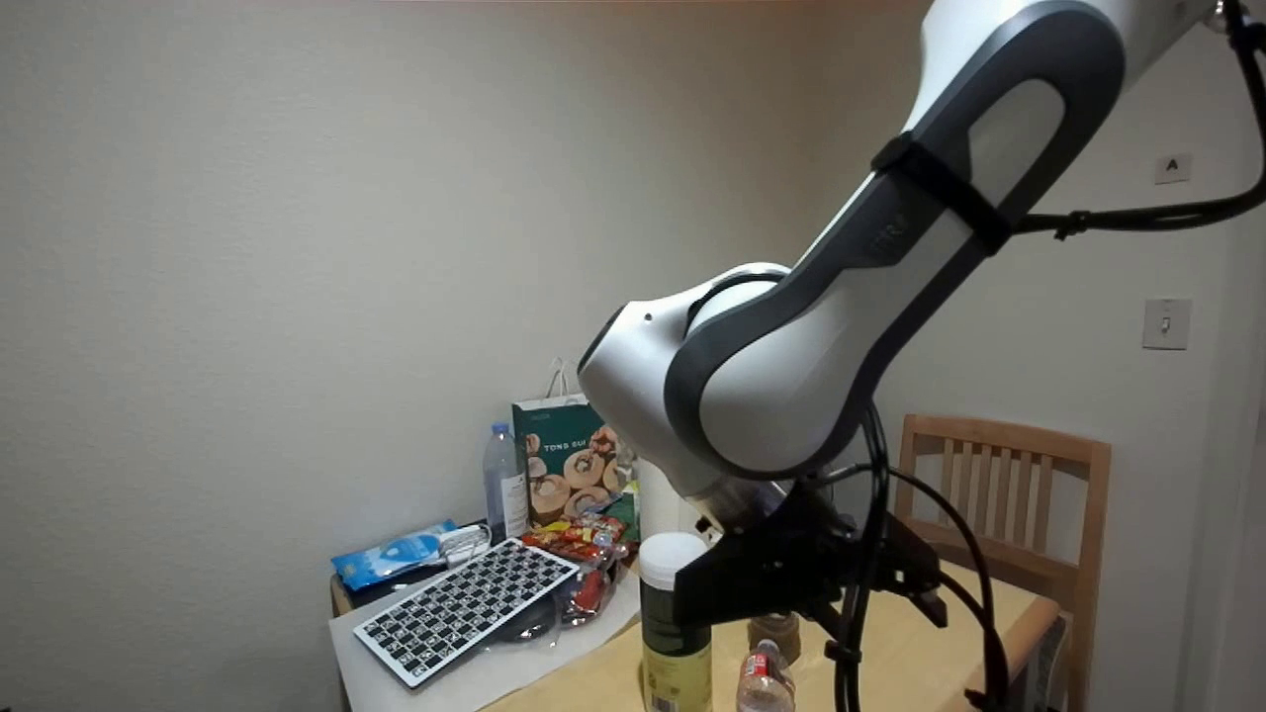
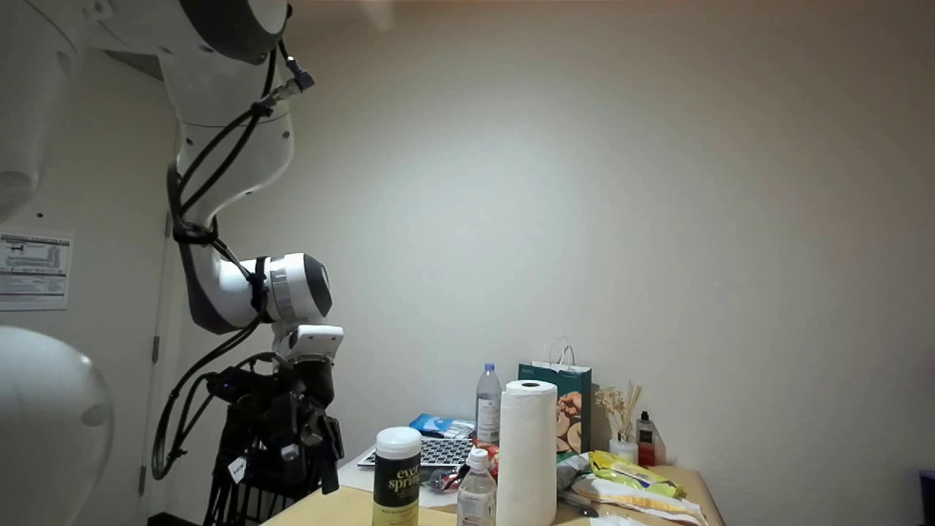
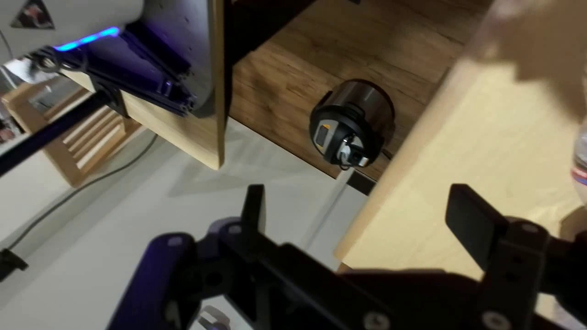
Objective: Pick up the bottle and put it up right on the table
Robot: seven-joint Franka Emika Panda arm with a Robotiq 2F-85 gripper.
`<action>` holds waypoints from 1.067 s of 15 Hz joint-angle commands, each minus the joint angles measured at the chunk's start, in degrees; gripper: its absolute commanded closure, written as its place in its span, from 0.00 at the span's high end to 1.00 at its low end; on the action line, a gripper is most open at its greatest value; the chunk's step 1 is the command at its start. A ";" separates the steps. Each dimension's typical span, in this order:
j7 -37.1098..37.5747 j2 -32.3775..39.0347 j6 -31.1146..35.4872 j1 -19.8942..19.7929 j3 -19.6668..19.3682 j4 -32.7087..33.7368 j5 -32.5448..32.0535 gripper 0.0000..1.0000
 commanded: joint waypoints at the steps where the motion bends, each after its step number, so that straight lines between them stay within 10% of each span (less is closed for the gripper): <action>1: 7.23 -2.32 -2.00 -1.38 -0.20 -5.29 4.57 1.00; 16: 4.91 7.30 8.64 -3.43 -3.10 -2.08 -3.77 1.00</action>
